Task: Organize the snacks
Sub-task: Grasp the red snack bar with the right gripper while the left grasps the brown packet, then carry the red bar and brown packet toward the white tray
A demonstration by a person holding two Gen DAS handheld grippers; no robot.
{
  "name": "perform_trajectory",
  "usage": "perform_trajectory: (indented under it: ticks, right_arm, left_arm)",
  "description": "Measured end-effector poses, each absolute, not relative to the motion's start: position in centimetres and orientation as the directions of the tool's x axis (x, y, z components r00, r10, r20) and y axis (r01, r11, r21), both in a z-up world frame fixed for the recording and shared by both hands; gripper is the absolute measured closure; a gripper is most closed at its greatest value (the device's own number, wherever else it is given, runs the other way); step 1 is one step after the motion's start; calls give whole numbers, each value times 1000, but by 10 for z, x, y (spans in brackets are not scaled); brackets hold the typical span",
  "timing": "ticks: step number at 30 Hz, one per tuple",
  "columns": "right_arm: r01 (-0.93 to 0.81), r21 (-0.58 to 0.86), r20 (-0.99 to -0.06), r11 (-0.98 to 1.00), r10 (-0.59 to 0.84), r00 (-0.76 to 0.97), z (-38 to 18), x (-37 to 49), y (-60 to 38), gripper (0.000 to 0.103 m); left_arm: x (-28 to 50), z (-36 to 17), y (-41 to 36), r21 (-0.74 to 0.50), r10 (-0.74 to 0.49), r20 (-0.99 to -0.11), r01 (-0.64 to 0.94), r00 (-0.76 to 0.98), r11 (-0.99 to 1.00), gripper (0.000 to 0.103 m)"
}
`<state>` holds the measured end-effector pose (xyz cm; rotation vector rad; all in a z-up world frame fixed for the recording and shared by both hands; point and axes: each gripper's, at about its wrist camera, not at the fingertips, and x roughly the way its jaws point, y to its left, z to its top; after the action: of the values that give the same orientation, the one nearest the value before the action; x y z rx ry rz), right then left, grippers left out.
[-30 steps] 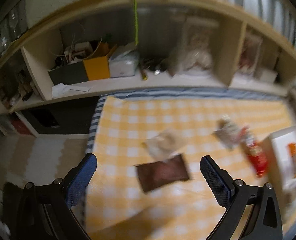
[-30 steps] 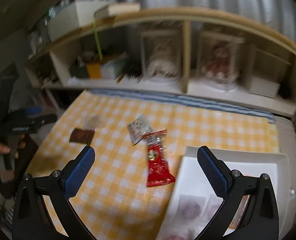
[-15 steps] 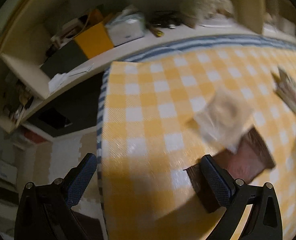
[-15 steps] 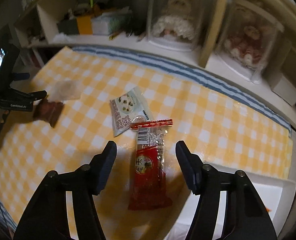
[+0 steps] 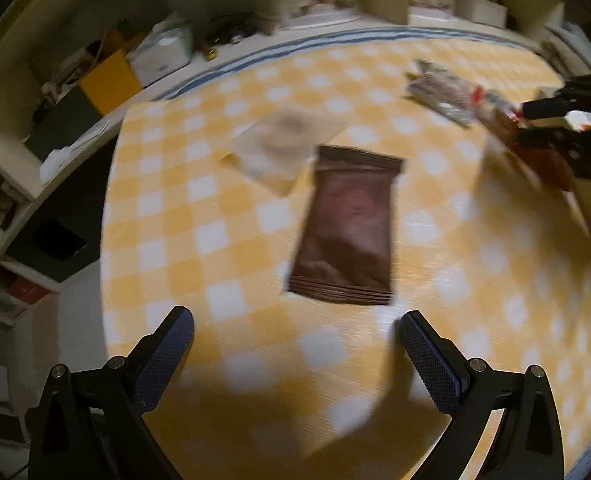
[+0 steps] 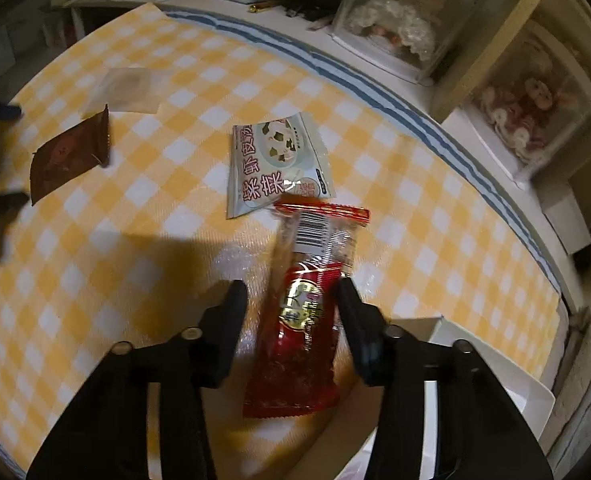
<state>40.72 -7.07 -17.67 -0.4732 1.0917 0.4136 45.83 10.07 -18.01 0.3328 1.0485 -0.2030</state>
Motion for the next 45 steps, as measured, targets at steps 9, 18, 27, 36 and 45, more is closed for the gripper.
perform_trajectory:
  ticks: [9, 18, 27, 36, 45]
  right_arm:
    - [-558, -25, -925, 829, 193, 328, -165, 387, -73, 92]
    - [-560, -64, -931, 826, 153, 332, -164, 407, -87, 60]
    - [-566, -53, -955, 823, 124, 269, -193, 422, -77, 59]
    - [-503, -14, -937, 864, 163, 308, -191, 389, -72, 66]
    - [-440, 113, -898, 891, 281, 338, -160, 356, -87, 68]
  left_arm:
    - [470, -162, 95, 52, -147, -857, 367, 494, 929, 0]
    - [499, -178, 81, 122, -85, -881, 398, 466, 909, 17]
    - [504, -185, 85, 58, -98, -883, 313, 459, 948, 38]
    - [473, -186, 72, -9, -109, -869, 205, 482, 979, 63]
    - [431, -163, 56, -106, -175, -842, 162, 510, 981, 63]
